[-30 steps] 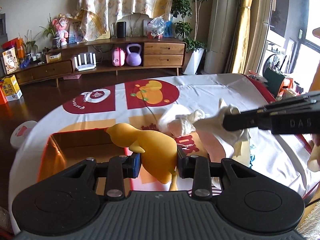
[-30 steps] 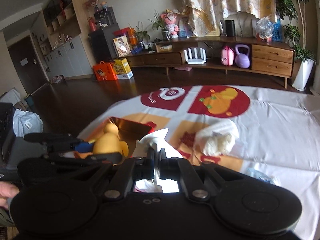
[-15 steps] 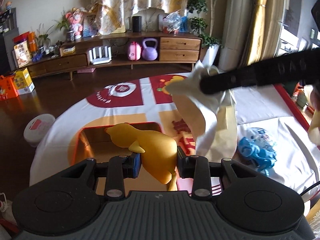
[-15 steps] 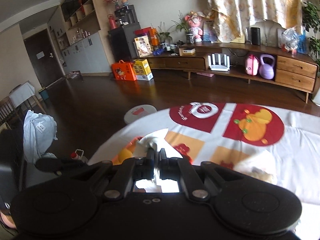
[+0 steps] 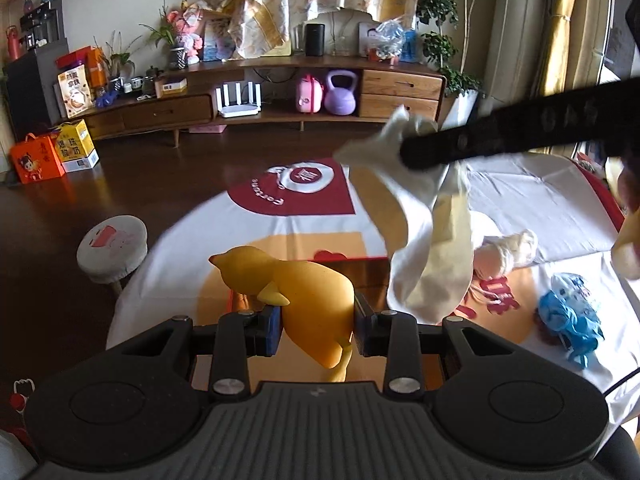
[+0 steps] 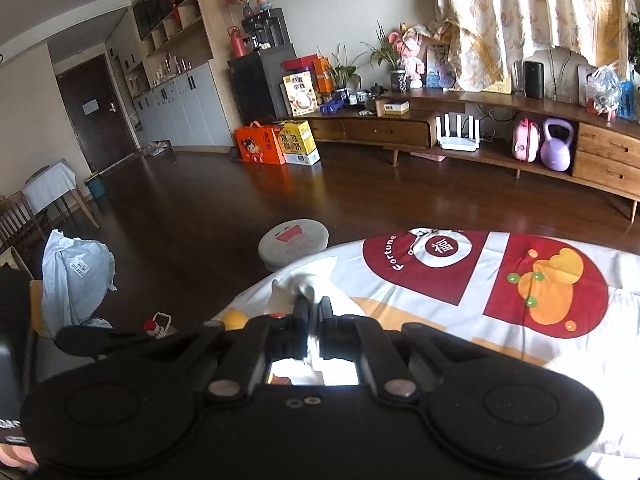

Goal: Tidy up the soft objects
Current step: 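Lower and release the duck into the tin with the left tool while the right tool releases the cloth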

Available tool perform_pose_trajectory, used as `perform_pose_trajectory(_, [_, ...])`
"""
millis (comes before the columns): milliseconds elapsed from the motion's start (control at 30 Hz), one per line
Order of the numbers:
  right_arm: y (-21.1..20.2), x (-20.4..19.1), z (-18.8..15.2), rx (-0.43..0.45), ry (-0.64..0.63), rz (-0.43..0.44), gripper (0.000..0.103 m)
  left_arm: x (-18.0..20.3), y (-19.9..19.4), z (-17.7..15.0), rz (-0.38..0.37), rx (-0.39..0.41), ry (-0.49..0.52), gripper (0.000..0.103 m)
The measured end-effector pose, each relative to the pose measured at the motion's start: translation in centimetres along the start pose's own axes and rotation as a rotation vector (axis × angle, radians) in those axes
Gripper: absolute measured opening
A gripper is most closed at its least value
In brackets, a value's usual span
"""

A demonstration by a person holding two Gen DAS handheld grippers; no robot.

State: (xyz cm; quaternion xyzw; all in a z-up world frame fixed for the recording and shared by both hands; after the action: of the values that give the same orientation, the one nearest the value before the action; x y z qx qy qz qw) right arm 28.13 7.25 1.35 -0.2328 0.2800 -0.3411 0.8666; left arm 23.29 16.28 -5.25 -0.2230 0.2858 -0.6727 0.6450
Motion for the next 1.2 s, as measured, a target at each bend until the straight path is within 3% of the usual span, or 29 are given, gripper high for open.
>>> perform_pose_trajectory(333, [5.4, 2.5, -3.6, -0.12, 0.039, -0.045, 0.004, 2.5, 4.5, -2.9, -0.084, -0.084, -0.018, 0.034])
perform_pose_trajectory(667, [9.4, 3.7, -7.7, -0.242, 0.037, -0.089, 0.005, 1.6, 8.2, -5.3, -0.071, -0.164, -0.066, 0.034])
perform_pose_trajectory(1067, [11.5, 4.0, -9.0, -0.291, 0.033, -0.129, 0.015, 1.6, 10.1, -6.3, -0.086, -0.211, -0.087, 0.035])
perform_pose_trajectory(1200, [11.3, 4.2, -9.2, -0.302, 0.038, -0.139, 0.019, 1.8, 10.4, -6.5, -0.086, -0.22, -0.078, 0.04])
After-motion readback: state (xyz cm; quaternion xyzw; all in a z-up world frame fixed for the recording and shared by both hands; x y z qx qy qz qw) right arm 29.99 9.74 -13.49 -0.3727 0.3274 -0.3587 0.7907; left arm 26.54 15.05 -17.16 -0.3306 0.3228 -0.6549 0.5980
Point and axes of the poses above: each gripper's, at about its wrist camera, not at the fingertips, and y roughly the way its jaws point, x to its right, z to its top, the point moved 7 cm from there along y, roughly the way its jaws point, and after that the axes turned 8 degrees about y, right-handed, at the moved point
